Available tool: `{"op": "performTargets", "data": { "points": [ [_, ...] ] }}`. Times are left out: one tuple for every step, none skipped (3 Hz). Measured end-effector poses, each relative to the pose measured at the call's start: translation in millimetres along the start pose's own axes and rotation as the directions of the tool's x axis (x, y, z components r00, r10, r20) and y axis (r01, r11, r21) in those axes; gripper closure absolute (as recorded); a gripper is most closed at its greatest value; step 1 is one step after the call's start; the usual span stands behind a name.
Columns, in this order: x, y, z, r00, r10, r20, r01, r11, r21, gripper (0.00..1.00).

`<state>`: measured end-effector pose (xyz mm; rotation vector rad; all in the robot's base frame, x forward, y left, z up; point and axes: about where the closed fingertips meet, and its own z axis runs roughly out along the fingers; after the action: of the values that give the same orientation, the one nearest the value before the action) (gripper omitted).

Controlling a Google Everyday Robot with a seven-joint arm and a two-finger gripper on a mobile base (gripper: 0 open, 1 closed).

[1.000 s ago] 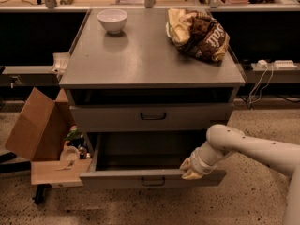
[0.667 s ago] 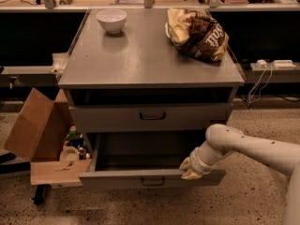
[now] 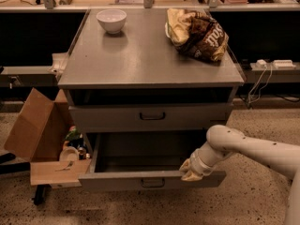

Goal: Open middle drawer

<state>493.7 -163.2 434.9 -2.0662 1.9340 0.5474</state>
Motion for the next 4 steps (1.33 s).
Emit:
{"op": "performTargets", "data": {
  "points": [
    [-1.2, 4.4, 0.5, 1.0, 0.005, 0.01, -0.005, 1.0, -0.008, 1.0],
    [-1.1, 4.0, 0.4, 1.0, 0.005, 0.01, -0.005, 1.0, -0.008, 1.0],
    [-1.1, 4.0, 0.4, 1.0, 0.005, 0.01, -0.005, 1.0, -0.008, 0.82],
    [-1.1, 4.0, 0.5, 1.0, 0.005, 0.01, -0.005, 1.0, -0.009, 0.51]
  ]
}}
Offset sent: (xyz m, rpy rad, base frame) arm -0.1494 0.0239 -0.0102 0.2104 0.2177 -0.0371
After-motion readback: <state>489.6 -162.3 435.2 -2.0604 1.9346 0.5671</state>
